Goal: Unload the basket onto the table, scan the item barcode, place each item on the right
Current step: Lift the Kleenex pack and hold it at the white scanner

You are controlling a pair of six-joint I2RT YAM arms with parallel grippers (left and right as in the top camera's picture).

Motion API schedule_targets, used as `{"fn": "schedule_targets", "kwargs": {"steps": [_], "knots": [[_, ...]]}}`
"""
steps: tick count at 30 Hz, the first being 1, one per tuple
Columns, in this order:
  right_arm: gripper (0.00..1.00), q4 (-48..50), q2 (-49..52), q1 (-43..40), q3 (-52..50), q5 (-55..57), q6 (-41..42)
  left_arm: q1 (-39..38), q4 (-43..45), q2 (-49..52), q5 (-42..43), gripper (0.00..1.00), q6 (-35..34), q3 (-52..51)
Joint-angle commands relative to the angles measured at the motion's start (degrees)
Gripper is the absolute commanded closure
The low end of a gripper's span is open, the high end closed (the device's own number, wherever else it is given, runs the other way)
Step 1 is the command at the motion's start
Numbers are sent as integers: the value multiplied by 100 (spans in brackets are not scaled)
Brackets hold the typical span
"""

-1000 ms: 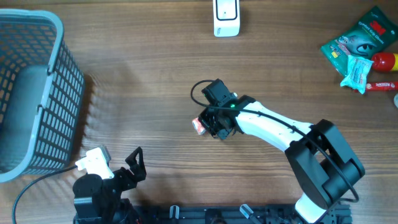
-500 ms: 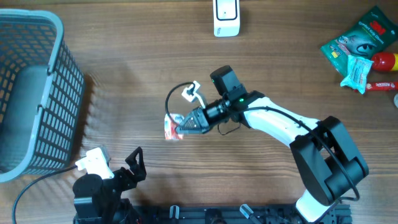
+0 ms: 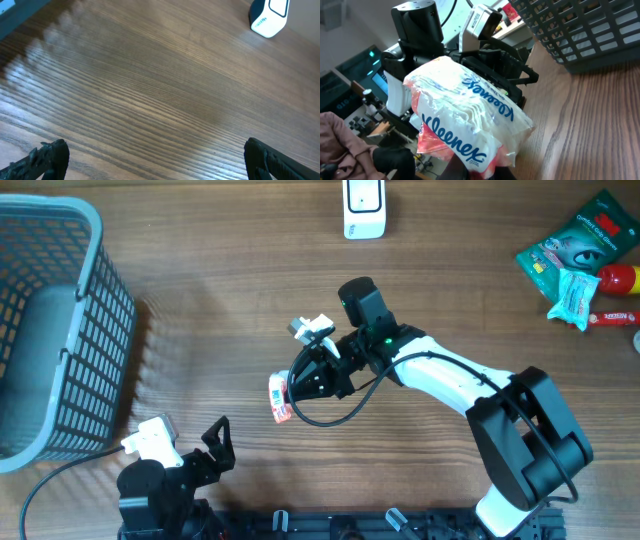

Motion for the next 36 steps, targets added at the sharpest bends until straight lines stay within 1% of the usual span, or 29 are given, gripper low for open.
{"fn": "schedule_targets", "kwargs": {"steps": [1, 5, 6, 9, 11, 15, 17, 20, 22, 23, 25, 26, 28, 30, 32, 34, 36], "knots": [[96, 33, -157, 9, -26, -304, -238, -22, 17, -33, 68, 0, -28, 4], [95, 199, -155, 7, -26, 369, -852, -22, 17, -33, 68, 0, -31, 4], [96, 385, -155, 2, -26, 452, -951, -22, 17, -33, 68, 0, -28, 4], [95, 1480, -155, 4, -26, 531, -885, -22, 17, -33, 68, 0, -28, 4], [95, 2413, -155, 28, -26, 533, -435, -22, 17, -33, 68, 0, -31, 4], [95, 4223, -157, 42, -26, 527, 1106, -22, 17, -33, 68, 0, -28, 4], [96, 4787, -157, 42, -26, 424, 1657, -22, 17, -33, 68, 0, -31, 4], [96, 5313, -157, 42, -26, -59, 1832, -22, 17, -33, 68, 0, -31, 4], [96, 5331, -157, 42, -26, -365, 1851, -22, 17, -33, 68, 0, -31, 4], [96, 5165, -157, 42, -26, -363, 2037, -22, 17, -33, 68, 0, -31, 4], [96, 4288, -155, 42, -26, -363, 2173, -22, 17, -33, 68, 0, -28, 4], [96, 3757, -155, 39, -26, -363, 2039, -22, 17, -33, 68, 0, -28, 4], [96, 2402, -155, 33, -28, -164, 1351, -22, 17, -33, 68, 0, -31, 4], [96, 905, -155, 15, -28, 697, 667, -22, 17, -33, 68, 0, -28, 4], [95, -391, -155, 9, -28, 2085, 11, -22, 17, -33, 68, 0, -31, 4], [96, -1187, -155, 9, -26, 3276, -352, -22, 17, -33, 70, 0, -31, 4], [96, -1593, -186, -28, -24, 3790, -509, -22, 17, -33, 68, 0, -28, 4]]}}
